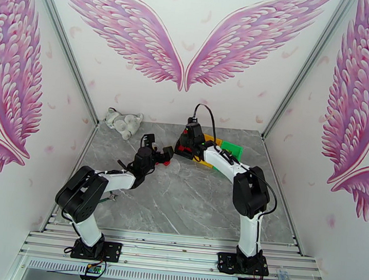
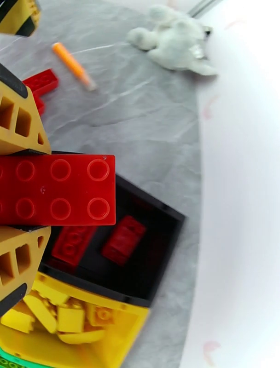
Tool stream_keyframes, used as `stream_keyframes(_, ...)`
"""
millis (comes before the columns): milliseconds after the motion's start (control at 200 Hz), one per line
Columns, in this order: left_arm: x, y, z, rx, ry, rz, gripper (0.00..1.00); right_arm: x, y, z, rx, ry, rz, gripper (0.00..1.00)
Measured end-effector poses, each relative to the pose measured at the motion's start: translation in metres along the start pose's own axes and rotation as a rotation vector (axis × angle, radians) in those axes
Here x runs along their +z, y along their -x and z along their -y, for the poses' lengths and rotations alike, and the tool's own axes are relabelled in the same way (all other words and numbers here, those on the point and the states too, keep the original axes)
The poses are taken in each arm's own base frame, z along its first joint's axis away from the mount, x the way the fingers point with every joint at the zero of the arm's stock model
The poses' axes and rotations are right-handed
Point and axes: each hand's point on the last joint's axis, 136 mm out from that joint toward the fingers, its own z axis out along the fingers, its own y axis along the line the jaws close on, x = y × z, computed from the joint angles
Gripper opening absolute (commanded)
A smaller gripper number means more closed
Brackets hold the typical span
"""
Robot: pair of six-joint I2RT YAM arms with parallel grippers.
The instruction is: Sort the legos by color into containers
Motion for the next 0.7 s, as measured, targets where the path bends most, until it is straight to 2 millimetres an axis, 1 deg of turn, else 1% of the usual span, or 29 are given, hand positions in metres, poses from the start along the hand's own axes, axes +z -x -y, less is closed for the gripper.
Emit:
stream_keyframes(65,0.001,-0.001,-0.001,0.001,0.002,-0.001,0.99,0.007,0.006,0.002,0.003,-0.011,-0.002,0.47)
stream_keyframes(155,0.002,-0.001,-0.003,0.000,0.005,-0.002,0.99,0.017,0.007,0.005,0.006,-0.024,-0.014,0.62)
stream_keyframes(215,0.002,0.000,-0.004,-0.001,0.007,0.001,0.99,0.022,0.003,0.006,-0.001,-0.032,-0.032,0.67)
stream_keyframes(325,0.002,0.002,-0.007,-0.002,0.012,0.005,0.99,0.025,-0.006,0.009,-0.012,-0.041,-0.065,0.71)
stream_keyframes(470,0.001,0.005,-0.012,-0.004,0.023,0.014,0.99,0.025,-0.009,0.004,-0.021,-0.013,-0.070,0.77)
stream_keyframes(580,-0.005,0.005,-0.018,-0.007,0.034,0.014,0.99,0.022,-0.025,-0.001,-0.052,0.014,-0.098,0.79)
stream_keyframes(650,-0.010,0.003,-0.021,-0.007,0.040,0.012,0.99,0.021,-0.037,-0.010,-0.081,0.043,-0.119,0.79)
stream_keyframes(700,-0.014,0.003,-0.025,-0.007,0.049,0.012,0.99,0.020,-0.046,-0.020,-0.112,0.068,-0.132,0.79)
